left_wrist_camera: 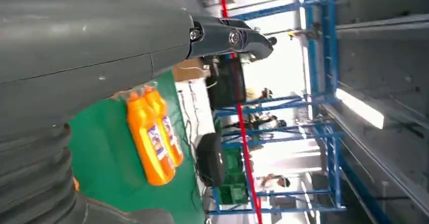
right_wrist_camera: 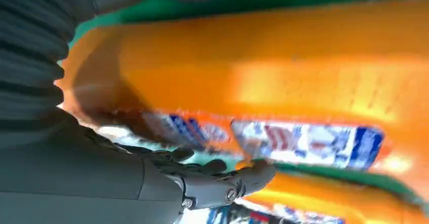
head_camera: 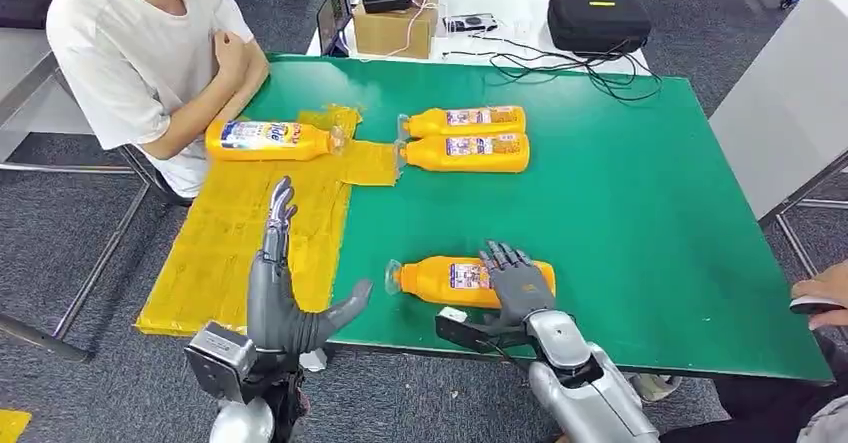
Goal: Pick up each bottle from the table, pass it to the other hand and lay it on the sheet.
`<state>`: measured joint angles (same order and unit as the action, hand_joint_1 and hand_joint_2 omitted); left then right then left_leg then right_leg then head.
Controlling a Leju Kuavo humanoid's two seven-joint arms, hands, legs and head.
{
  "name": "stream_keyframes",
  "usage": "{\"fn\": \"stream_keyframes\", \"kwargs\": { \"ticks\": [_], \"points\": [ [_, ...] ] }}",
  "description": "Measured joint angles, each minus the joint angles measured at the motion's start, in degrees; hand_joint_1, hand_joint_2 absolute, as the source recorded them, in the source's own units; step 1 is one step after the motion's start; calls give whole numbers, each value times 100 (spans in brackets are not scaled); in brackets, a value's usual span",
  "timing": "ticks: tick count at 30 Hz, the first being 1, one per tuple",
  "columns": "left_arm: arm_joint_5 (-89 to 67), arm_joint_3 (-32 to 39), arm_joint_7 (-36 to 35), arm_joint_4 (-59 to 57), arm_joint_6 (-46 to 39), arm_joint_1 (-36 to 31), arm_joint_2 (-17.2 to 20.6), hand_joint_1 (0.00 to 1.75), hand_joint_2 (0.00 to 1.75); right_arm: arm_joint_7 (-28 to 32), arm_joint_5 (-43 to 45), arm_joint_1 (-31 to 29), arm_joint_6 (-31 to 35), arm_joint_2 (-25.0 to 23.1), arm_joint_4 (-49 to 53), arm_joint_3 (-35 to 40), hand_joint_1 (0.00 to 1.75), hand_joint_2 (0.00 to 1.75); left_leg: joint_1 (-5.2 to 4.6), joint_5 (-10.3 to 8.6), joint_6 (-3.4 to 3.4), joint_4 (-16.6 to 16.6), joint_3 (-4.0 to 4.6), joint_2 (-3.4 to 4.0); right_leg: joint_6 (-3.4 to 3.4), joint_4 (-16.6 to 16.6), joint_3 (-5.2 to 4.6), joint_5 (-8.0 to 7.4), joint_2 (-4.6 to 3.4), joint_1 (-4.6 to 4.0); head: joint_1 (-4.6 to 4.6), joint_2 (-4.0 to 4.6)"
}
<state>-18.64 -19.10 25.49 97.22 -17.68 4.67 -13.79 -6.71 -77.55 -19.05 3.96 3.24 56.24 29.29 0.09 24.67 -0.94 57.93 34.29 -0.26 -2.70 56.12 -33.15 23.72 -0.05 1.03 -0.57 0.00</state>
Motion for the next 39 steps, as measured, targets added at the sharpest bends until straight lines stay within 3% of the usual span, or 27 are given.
{"fn": "stream_keyframes", "kwargs": {
  "ticks": [23, 28, 33, 39],
  "points": [
    [203, 37, -184, -166, 125, 2, -7, 0, 175, -124, 339, -284, -234, 162, -348, 350, 175, 175, 0, -1, -1, 0, -9, -5, 0, -2, 10, 3, -1, -1, 0, 0],
    [568, 57, -201, -219, 133, 6, -9, 0, 175, 1365, 2416, -190, 62, 190, -167, 29, 175, 175, 2, 4, 1, 0, -16, 2, 0, -2, 15, 3, -5, -3, 7, 0],
    [1830, 271, -754, -696, -103, -64, -157, 0, 175, 1844, 3500, 535, 762, -148, 741, -386, 175, 175, 2, 3, 5, 0, 5, 2, 1, 1, -5, 1, -12, -7, -4, 0],
    [2658, 159, -234, -1447, 398, 51, -192, 0, 175, 2422, 4599, 1038, 1316, -564, 1814, -885, 175, 175, 12, -3, 9, 0, 42, -1, 1, 5, -35, 2, -10, -10, -2, 0]
  ]
}}
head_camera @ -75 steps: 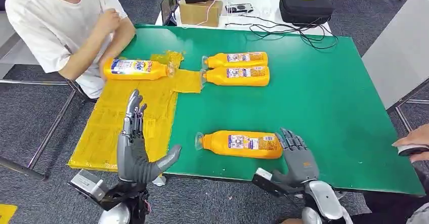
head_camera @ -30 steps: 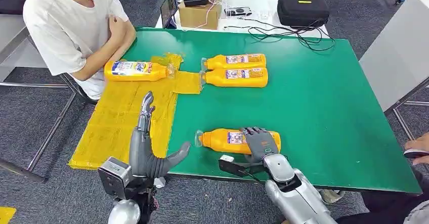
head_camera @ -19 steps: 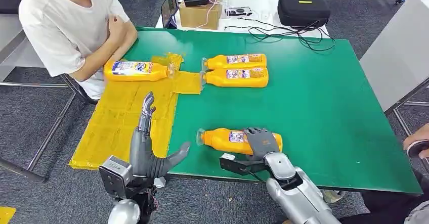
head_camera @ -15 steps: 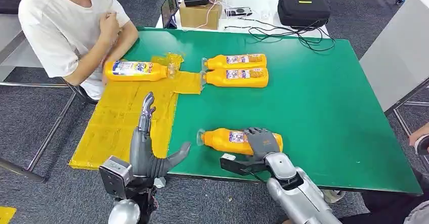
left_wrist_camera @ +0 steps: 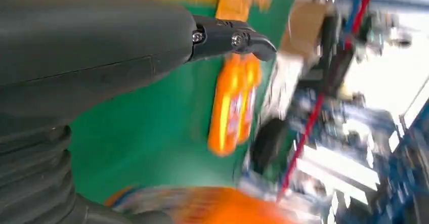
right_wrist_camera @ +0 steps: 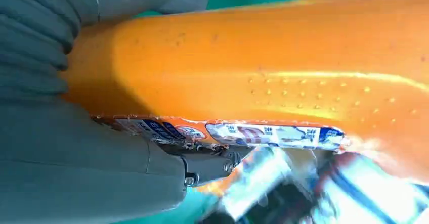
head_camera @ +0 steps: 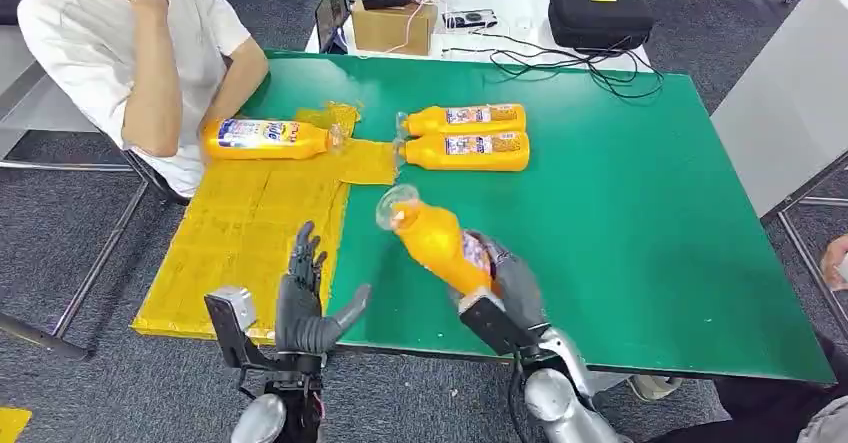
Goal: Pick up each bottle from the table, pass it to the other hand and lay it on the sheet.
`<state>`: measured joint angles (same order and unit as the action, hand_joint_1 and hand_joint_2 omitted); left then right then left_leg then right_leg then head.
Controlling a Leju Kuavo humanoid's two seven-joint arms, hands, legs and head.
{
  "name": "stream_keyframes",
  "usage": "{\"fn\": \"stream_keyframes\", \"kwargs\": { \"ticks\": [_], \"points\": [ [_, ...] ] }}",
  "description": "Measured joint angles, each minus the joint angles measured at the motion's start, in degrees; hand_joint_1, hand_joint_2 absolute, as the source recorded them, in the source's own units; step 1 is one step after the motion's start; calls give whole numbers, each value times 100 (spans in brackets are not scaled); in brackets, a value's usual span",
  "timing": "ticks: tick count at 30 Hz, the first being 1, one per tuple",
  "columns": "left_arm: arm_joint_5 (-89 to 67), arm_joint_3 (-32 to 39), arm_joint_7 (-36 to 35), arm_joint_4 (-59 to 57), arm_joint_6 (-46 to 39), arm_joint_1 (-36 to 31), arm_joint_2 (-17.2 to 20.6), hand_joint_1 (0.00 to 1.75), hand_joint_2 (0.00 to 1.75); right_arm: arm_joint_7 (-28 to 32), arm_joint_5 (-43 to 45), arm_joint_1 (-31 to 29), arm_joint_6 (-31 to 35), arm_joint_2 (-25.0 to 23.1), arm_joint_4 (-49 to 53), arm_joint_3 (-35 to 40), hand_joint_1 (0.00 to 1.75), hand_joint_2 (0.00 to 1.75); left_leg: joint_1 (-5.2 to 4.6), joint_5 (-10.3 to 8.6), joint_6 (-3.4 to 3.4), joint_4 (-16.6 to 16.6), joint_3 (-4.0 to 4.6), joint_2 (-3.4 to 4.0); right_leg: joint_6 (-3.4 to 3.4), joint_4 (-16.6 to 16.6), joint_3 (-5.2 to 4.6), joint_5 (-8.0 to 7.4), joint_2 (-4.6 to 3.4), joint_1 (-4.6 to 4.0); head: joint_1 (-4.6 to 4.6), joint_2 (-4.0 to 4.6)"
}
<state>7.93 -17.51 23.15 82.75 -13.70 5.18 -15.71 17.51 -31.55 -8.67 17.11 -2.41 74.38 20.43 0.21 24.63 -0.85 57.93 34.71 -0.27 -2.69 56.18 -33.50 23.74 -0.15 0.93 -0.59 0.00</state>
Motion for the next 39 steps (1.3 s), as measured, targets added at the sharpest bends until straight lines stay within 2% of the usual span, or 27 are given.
{"fn": "stream_keyframes", "kwargs": {
  "ticks": [3, 9, 12, 16, 26, 30, 39],
  "points": [
    [-302, -319, 319, -116, 63, 85, 120, 0, 175, 214, 303, 47, -31, -79, 306, -212, 175, 175, -6, 1, -1, 0, 21, 0, 0, -2, -19, 0, 0, 6, 2, 0],
    [-1119, -588, 297, -214, 498, -128, 157, 0, 175, 328, 266, -1, -407, -339, 402, -297, 175, 175, -8, 0, -2, 0, 29, -2, -1, -2, -26, -1, 1, 7, 0, 0],
    [-1226, -642, 428, -251, 692, -183, 157, 0, 175, 356, -26, -11, -575, -435, 332, -140, 175, 175, -6, 0, -1, 0, 28, 1, -1, -1, -28, -1, 1, 4, 0, 0],
    [-1338, -660, 489, -251, 552, -237, 148, 0, 175, 404, -399, 21, -595, -551, 209, 193, 175, 175, -2, 0, -1, 0, 31, -1, 0, 0, -32, 0, 1, 2, 0, 0],
    [-1070, -609, 281, -301, 588, -269, 89, 0, 175, 546, -545, 117, -658, -684, 139, 667, 175, 175, -4, 0, -1, 0, 38, 0, 1, -2, -37, 1, 1, 5, 2, 0],
    [-483, -511, 85, -391, 848, -282, 44, 0, 175, 607, -1174, 236, -306, -695, 139, 1117, 175, 175, -4, 0, -1, 0, 38, -1, 1, -1, -39, 1, 1, 4, 0, 0],
    [-85, -426, -182, -470, 966, -264, 26, 0, 175, 544, -1168, 168, -72, -654, -53, 1539, 175, 175, -3, 0, -1, 0, 39, 1, 1, -1, -40, 1, 1, 4, 0, 0]
  ]
}}
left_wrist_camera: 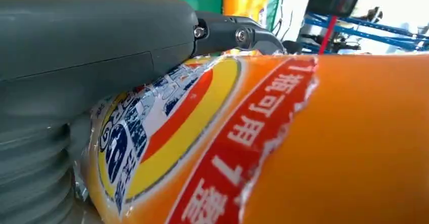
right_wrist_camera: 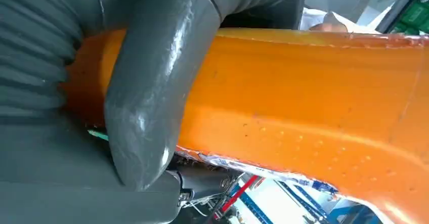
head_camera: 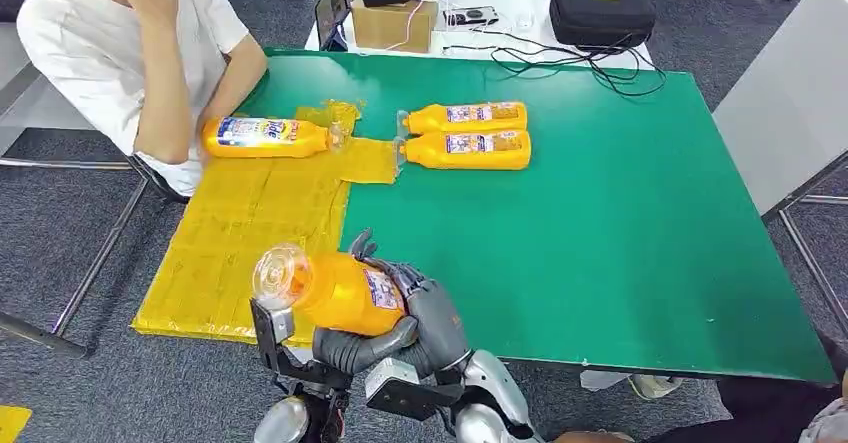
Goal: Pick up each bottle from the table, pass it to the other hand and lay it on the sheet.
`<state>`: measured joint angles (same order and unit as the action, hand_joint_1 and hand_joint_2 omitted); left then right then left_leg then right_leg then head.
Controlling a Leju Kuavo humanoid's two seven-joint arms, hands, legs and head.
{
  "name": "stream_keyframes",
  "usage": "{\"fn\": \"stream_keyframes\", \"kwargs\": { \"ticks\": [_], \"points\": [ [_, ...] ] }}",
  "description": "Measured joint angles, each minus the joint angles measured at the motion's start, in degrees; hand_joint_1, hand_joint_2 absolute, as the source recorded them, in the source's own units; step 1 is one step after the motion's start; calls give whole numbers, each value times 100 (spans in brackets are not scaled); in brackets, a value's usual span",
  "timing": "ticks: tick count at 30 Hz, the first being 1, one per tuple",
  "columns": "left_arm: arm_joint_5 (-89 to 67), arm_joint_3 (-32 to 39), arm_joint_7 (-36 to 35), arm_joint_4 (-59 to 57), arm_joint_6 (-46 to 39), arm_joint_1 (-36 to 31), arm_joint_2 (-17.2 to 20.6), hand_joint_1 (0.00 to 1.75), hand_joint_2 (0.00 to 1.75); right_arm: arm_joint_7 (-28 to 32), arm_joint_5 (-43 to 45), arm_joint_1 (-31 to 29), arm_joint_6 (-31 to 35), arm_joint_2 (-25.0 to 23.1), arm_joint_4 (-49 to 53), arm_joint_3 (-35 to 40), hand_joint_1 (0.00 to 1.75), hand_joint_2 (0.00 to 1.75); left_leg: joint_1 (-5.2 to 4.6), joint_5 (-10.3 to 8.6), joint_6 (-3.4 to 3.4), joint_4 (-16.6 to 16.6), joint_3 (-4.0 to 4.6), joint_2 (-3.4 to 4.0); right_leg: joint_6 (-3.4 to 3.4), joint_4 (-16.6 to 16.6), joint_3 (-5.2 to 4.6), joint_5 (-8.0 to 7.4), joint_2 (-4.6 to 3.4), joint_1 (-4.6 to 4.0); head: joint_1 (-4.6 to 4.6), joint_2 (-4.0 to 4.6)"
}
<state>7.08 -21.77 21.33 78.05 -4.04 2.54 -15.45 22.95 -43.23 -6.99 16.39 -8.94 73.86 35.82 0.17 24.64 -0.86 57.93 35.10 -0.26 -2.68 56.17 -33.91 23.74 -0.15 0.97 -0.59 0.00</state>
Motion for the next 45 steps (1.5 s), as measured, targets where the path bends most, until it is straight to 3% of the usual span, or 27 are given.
{"fn": "stream_keyframes", "kwargs": {
  "ticks": [3, 4, 5, 6, 7, 10, 11, 30, 36, 38, 40, 42, 45],
  "points": [
    [24, 11, -4, -13, 2, 9, 0, 0, 175, 0, 7, -21, 13, 13, -44, 31, 175, 175, -1, 0, 0, 0, 0, -1, 0, -1, 1, 0, 1, 1, 2, 0],
    [81, 11, -9, -17, 6, 11, 0, 19, 175, -2, 13, -31, 11, 13, -59, 44, 175, 175, -1, 0, 0, 0, 0, -1, 0, 0, 0, 0, 0, 1, 2, 0],
    [112, 13, -9, -17, 7, 12, 0, 155, 175, -2, 31, -40, 7, 13, -75, 61, 175, 175, -1, 0, 0, 0, 0, 0, 0, 0, 0, 0, 0, 0, 2, 0],
    [181, 13, -9, -17, 11, 12, 0, 175, 175, -4, 59, -47, 2, 13, -98, 79, 127, 175, -1, 0, 0, 0, 0, 0, 0, 0, 0, 0, 0, 1, 2, 0],
    [258, 13, -15, -17, 31, 14, 0, 175, 175, -4, 92, -54, -4, 11, -125, 101, 0, 175, -1, 0, 0, 0, 0, 0, 0, 0, -1, 0, 0, 0, 0, 0],
    [579, 28, 0, -7, 155, 28, 0, 175, 175, -24, 166, -66, -11, 11, -221, 188, 0, 175, 0, 0, 0, 0, 0, 0, 0, 0, -1, 0, 0, 0, 2, 0],
    [639, 54, 20, 4, 157, 30, 0, 175, 175, -57, 164, -64, -9, 15, -256, 230, 0, 0, 0, 0, 0, 0, 0, 1, 0, 0, -2, 0, 0, -1, 0, 0],
    [1412, 310, -20, 276, 144, 95, 0, 175, 175, -7, 922, 551, 72, 179, 46, 197, 0, 0, -1, 0, 0, 0, 1, 1, 0, -1, -4, 0, 0, 1, 2, 0],
    [1725, 356, -41, 332, 476, 64, -2, 175, 175, 339, 843, 696, 309, 287, 280, 61, 0, 0, -1, 0, 0, 0, 3, 1, 0, -1, -5, 0, 0, 1, 0, 0],
    [1234, 374, 132, 337, 108, -18, 0, 162, 175, 503, 686, 773, 459, 350, 457, -33, 0, 0, -1, 0, 0, 0, 5, -1, 0, -1, -5, 0, 1, 1, 4, 0],
    [-19, 396, 247, 332, -783, -156, 18, 175, 175, 674, 559, 853, 645, 387, 665, -103, 0, 0, -1, 0, 0, 0, 6, -3, 0, -1, -5, 0, 2, 1, 2, 0],
    [-1793, 442, 144, 249, -1768, -383, 57, 175, 175, 822, 465, 874, 781, 422, 931, -133, 0, 0, -1, 0, 0, 0, 6, -2, 0, -1, -4, -1, 2, 1, 2, 0],
    [-3234, 643, -31, -16, -2103, -780, 125, 175, 175, 927, 531, 864, 783, 439, 1264, -133, 0, 0, -1, -5, -4, 0, 3, -3, -1, 0, 0, -2, 2, 0, 2, 0]
  ]
}}
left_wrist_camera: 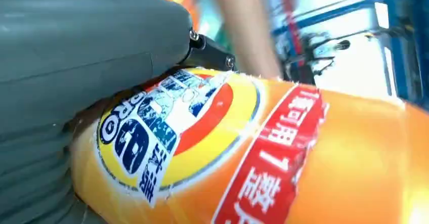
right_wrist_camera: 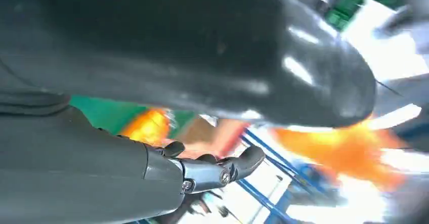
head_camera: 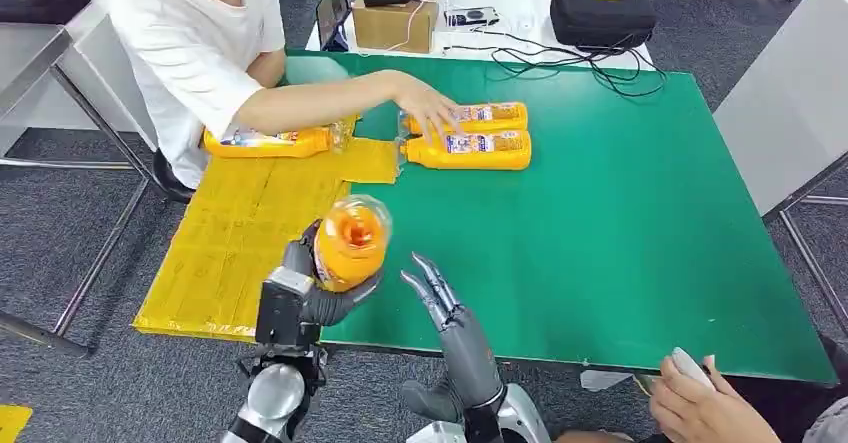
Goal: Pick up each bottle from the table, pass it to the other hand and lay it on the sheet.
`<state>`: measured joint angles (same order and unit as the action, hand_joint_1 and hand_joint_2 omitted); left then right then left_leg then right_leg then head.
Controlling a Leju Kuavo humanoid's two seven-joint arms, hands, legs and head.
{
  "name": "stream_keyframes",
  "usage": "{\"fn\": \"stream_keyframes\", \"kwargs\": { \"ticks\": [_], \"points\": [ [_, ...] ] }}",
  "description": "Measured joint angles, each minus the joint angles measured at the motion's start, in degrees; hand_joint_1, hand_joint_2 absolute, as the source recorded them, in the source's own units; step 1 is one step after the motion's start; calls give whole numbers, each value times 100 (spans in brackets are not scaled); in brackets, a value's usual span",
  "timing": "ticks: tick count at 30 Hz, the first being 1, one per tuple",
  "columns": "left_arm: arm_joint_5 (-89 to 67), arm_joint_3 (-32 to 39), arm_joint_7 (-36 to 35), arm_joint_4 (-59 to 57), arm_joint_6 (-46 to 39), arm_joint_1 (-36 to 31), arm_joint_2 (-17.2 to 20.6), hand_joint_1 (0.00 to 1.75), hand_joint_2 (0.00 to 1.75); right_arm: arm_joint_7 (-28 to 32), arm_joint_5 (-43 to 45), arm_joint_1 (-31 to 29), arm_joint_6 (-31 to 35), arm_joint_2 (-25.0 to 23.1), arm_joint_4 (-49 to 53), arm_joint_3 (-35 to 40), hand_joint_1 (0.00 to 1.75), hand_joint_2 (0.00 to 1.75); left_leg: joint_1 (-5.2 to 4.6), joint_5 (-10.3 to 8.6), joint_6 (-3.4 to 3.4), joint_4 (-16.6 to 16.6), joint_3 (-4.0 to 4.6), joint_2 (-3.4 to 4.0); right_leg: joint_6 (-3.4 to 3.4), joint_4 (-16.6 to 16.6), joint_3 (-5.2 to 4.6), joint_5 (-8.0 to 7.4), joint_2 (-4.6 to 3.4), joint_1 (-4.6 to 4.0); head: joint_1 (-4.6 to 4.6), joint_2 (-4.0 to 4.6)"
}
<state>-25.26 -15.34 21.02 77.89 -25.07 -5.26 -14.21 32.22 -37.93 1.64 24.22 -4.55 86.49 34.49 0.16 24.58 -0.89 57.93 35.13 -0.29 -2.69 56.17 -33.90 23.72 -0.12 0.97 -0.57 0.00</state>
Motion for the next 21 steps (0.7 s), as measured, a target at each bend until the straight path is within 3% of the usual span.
{"fn": "stream_keyframes", "kwargs": {
  "ticks": [6, 15, 17, 18, 19, 20, 21],
  "points": [
    [-2504, 487, -337, -1131, -656, -893, 273, 175, 175, 149, 586, -9, -203, -2, 371, -39, 0, 0, 2, -7, 4, 0, -1, -3, 1, 4, 2, -2, 1, -1, 2, 0],
    [-3578, 681, -841, -2442, -789, -1654, 633, 175, 175, 339, 1040, 11, -446, -2, 430, -116, 0, 0, 0, -6, 4, 0, 3, -4, 0, 4, -5, -1, 3, 1, 0, 0],
    [-3802, 706, -929, -2811, -705, -1899, 724, 159, 175, 372, 1124, 35, -523, 0, 430, -164, 0, 0, 1, -6, 4, 0, 3, -4, 0, 4, -4, -1, 3, 0, 0, 0],
    [-3938, 714, -999, -3074, -574, -2014, 790, 108, 175, 405, 1150, 50, -546, 4, 430, -199, 0, 0, 1, -7, 4, 0, 3, -4, 0, 5, -4, -1, 3, 0, 2, 0],
    [-4058, 714, -1065, -3222, -458, -2094, 833, 79, 175, 426, 1179, 70, -553, 7, 430, -234, 0, 0, 1, -7, 4, 0, 2, -3, 1, 5, -4, -2, 2, 0, 0, 0],
    [-4152, 714, -1117, -3384, -345, -2154, 881, 52, 175, 437, 1207, 94, -568, 9, 428, -271, 0, 175, 1, -7, 4, 0, 2, 0, 1, 5, -5, -2, 2, 0, 0, 0],
    [-4239, 712, -1165, -3550, -233, -2220, 920, 37, 175, 442, 1233, 121, -606, 11, 428, -311, 0, 175, 1, -7, 4, 0, 2, 0, 1, 6, -5, -2, 2, -1, 0, 0]
  ]
}}
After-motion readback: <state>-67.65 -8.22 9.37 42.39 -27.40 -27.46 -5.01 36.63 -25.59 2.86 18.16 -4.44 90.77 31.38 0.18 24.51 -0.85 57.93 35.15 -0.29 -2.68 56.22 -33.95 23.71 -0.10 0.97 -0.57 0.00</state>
